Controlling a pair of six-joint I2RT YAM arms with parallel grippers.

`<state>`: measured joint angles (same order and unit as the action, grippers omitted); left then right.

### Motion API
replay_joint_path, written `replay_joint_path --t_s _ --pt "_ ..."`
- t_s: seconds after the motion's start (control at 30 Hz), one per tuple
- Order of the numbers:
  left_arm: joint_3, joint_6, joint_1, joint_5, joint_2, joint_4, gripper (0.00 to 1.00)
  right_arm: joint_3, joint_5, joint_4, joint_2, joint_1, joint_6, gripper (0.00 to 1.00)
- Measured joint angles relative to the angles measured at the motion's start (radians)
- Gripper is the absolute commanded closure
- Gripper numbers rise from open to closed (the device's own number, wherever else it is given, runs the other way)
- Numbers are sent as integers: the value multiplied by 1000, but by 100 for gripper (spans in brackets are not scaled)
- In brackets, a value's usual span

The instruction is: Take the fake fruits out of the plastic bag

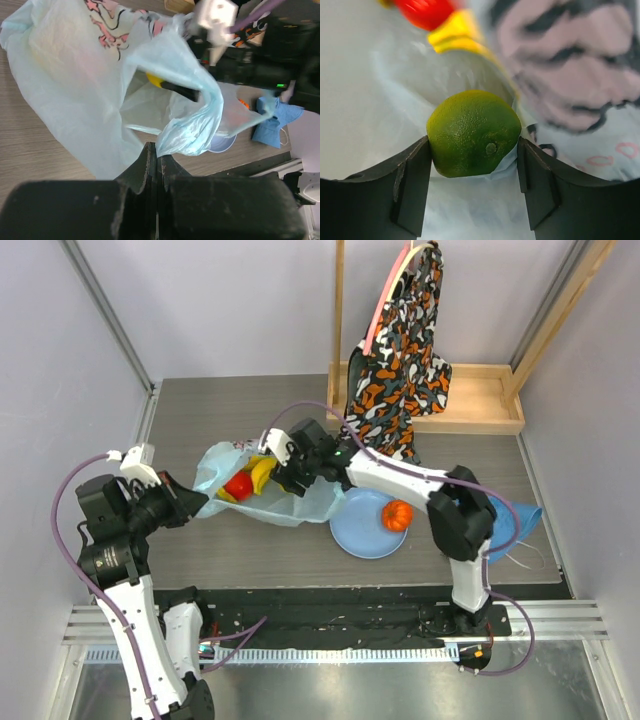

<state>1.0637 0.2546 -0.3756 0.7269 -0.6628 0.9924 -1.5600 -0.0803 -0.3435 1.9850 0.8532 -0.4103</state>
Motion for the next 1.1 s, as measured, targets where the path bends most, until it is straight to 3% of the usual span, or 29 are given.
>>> replay_joint_path --t_s 0.13,0.3,0.4,0.53,0.63,1.1 --pt "-5 0 -1 0 0 2 100 39 -159 -8 -135 0 65 49" --pt "-19 0 -6 0 0 5 100 98 -275 1 -161 2 113 49" --pt "-24 0 -7 1 0 8 100 148 -284 -13 -135 3 121 45" --pt "-25 0 -12 1 -1 8 100 175 -257 -22 -86 9 117 27" --pt "-25 0 -13 1 -1 8 100 198 -228 -24 -80 13 108 22" --pt "-42 0 -14 12 -13 8 100 174 -255 1 -128 93 140 21"
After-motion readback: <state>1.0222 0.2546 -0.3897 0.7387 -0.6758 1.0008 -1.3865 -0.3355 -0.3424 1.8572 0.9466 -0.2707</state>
